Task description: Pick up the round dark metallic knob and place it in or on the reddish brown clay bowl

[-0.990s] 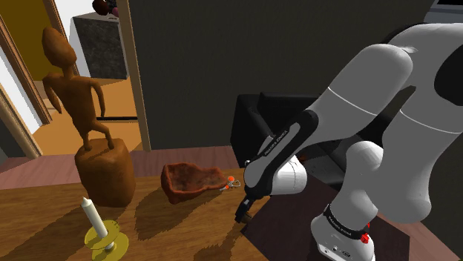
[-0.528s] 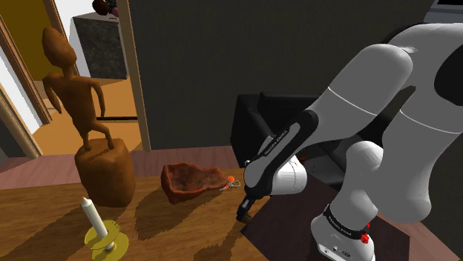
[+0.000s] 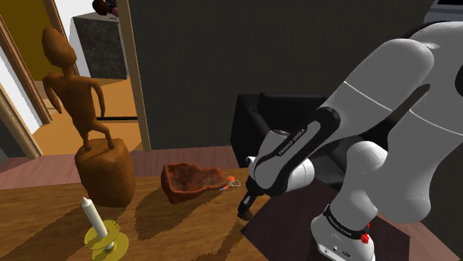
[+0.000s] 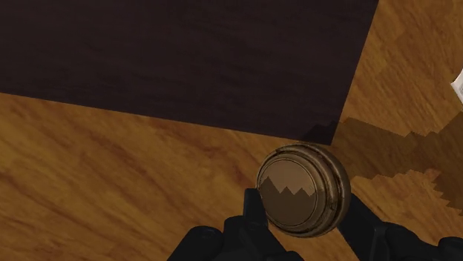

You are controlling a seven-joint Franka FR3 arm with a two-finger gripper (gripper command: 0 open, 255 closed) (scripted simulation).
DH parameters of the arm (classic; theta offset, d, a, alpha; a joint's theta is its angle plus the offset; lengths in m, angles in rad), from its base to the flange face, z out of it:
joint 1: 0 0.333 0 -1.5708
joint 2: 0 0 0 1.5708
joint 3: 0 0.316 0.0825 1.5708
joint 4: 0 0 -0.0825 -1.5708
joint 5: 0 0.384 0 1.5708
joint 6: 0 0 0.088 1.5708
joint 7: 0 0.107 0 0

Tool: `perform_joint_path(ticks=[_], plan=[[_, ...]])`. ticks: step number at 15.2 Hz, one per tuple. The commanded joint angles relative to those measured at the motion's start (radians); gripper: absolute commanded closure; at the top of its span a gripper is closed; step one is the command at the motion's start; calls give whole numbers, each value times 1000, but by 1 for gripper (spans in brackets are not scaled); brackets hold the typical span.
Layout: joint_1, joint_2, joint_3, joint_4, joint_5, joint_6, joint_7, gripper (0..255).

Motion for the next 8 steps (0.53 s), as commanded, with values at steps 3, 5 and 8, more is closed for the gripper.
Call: perform_joint_path(ticks=[3,5,8], plan=[[-54,-99,19,-35,-201,-54,173,255],[-88,-149,36,-46,-274,-90,236,255],[-133,-221,61,-55,-357,-151,308,255]])
